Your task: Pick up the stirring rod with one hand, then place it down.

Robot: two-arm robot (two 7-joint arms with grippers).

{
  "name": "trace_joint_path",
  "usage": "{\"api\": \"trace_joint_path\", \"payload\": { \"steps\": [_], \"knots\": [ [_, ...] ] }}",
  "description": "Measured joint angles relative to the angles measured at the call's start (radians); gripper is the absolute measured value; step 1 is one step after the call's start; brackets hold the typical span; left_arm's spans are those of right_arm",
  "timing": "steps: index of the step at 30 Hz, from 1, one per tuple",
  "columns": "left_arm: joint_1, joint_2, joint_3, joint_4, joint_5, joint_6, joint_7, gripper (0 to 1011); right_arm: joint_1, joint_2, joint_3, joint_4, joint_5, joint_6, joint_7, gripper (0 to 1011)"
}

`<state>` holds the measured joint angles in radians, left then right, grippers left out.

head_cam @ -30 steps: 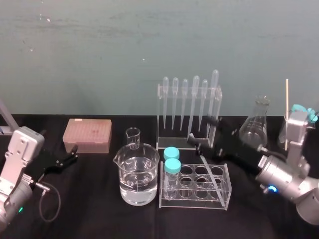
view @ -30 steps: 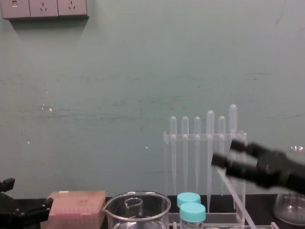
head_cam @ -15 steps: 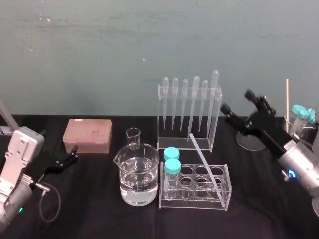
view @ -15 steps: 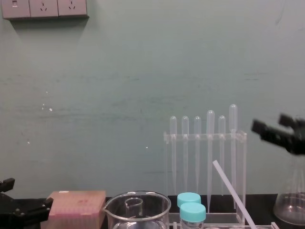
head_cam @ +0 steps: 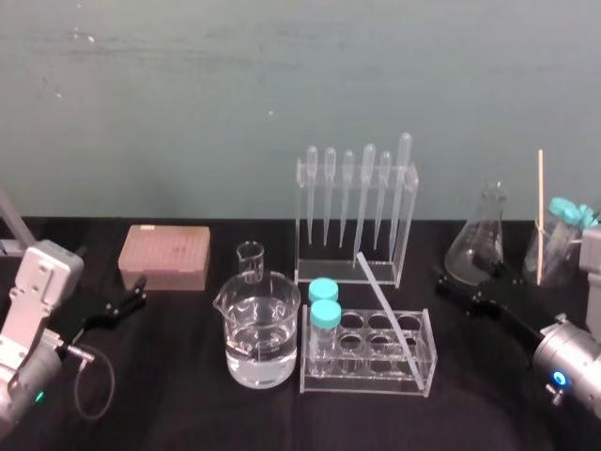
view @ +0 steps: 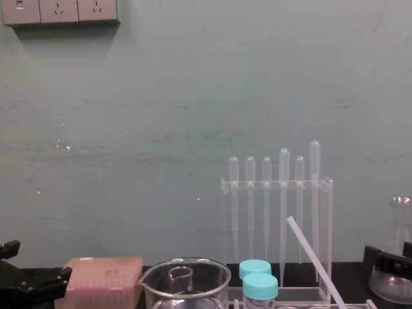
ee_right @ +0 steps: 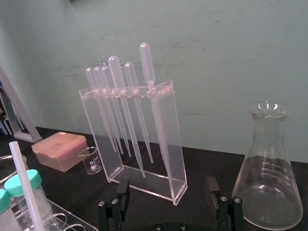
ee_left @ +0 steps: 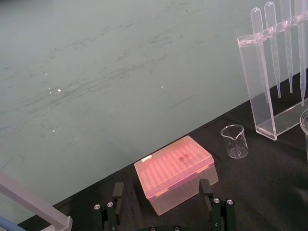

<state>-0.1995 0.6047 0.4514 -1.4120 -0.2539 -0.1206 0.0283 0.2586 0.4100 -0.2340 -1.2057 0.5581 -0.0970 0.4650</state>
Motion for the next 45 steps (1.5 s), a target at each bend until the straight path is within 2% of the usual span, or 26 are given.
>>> {"api": "trace_joint_path", "payload": {
  "steps": [45],
  "knots": [
    [0.0, 0.0, 0.0, 0.0, 0.0, 0.0, 0.0, 1000, 0.007, -0.001, -0.003, 0.004, 0.001, -0.021, 0.011, 1003]
  ]
}}
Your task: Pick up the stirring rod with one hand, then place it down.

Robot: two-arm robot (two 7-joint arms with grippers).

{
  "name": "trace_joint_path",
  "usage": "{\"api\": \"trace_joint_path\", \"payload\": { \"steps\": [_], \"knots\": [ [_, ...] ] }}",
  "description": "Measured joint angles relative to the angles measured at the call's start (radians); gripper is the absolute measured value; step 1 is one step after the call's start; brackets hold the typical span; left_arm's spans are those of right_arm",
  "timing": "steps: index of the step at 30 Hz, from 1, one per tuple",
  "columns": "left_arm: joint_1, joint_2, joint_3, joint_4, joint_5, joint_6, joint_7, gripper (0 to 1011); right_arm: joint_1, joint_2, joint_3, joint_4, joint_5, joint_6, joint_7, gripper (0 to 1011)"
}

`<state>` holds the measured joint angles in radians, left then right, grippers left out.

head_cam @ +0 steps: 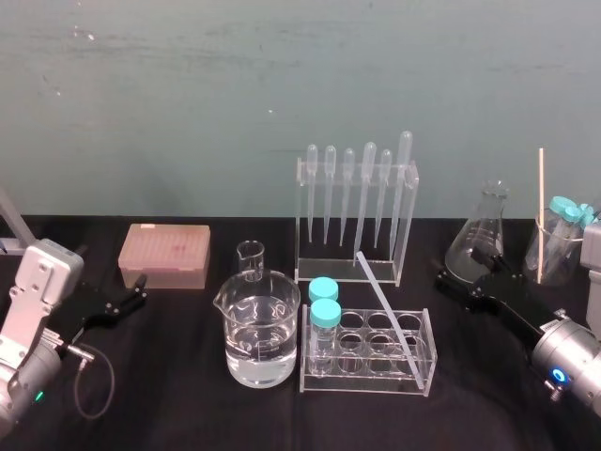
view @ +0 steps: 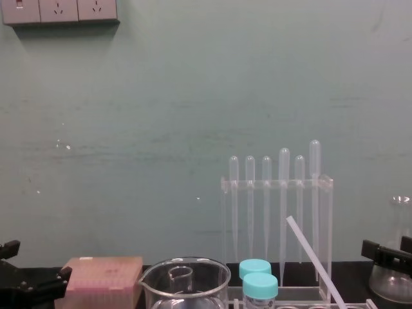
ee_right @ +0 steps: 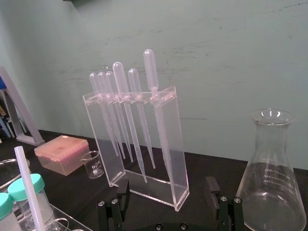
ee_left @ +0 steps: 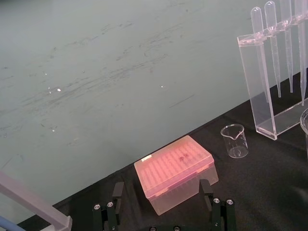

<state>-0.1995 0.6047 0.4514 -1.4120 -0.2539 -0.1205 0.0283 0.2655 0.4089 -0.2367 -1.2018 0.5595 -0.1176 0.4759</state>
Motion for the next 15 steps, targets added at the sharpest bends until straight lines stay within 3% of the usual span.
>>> {"api": "trace_joint_path", "payload": {
  "steps": [15],
  "knots": [
    [0.0, 0.0, 0.0, 0.0, 0.0, 0.0, 0.0, 1000, 0.0, 0.0, 0.0, 0.0, 0.0, 0.0, 0.0, 1003]
  ]
}}
